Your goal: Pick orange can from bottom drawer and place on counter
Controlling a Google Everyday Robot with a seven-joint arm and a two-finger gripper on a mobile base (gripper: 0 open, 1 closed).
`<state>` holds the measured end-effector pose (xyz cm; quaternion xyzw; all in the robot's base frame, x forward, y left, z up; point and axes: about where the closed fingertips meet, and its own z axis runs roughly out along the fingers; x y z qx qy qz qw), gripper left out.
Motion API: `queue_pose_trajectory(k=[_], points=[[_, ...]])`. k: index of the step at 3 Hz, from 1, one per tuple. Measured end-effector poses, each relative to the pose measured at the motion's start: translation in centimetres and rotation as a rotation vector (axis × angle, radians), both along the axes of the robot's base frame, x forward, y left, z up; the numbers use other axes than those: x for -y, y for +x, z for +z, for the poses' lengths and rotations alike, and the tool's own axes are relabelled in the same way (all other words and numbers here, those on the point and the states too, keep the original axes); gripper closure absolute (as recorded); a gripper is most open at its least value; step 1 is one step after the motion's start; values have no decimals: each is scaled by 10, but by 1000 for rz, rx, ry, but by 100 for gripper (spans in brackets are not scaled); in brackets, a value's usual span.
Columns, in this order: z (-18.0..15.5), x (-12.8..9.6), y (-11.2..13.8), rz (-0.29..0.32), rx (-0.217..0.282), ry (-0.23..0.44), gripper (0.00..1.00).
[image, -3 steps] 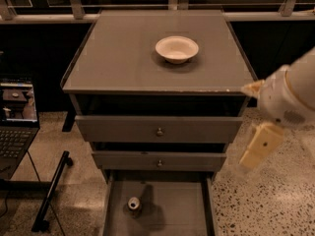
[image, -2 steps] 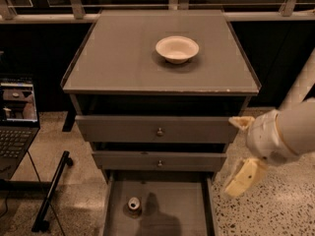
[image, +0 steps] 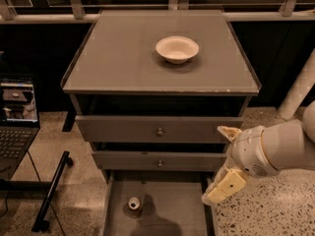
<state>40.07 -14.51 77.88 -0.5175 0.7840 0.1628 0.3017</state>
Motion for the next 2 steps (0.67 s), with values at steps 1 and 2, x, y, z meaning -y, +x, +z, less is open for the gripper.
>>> queue_pose_trajectory(k=[1,2], points=[[-26,-4,-13,-16,10,57,0],[-86,-10,-24,-89,29,153,0]])
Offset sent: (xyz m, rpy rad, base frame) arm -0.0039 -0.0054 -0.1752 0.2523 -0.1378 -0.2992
